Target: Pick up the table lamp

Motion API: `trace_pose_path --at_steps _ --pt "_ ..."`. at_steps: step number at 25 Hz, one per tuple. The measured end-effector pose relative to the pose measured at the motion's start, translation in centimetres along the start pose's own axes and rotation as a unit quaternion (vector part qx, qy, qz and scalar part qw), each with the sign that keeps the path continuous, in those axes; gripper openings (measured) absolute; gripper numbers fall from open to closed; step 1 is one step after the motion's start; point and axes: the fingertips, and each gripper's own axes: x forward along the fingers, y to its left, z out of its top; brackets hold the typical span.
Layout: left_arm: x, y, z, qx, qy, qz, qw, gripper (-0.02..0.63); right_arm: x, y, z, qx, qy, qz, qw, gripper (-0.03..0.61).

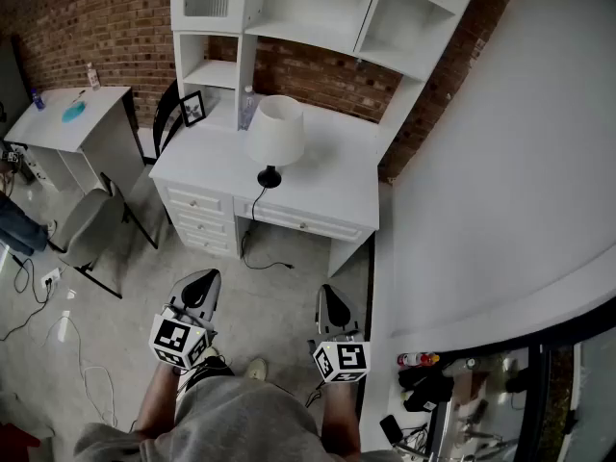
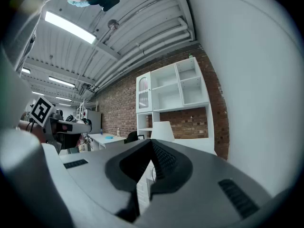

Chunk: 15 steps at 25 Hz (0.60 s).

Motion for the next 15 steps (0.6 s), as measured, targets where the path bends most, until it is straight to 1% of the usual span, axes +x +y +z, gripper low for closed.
trace_pose_path --at_steps 5,15 --pt "-0.10 0.15 -0.12 0.002 0.000 -0.001 1.0000 0.003 0.03 0.05 -0.39 0.001 0.002 -0.003 1.000 0.021" --pt "0.03 -0.28 -0.23 0.003 0.003 0.004 1.0000 0.003 -0.34 0.58 -0.48 0.004 0.004 0.011 1.000 0.021"
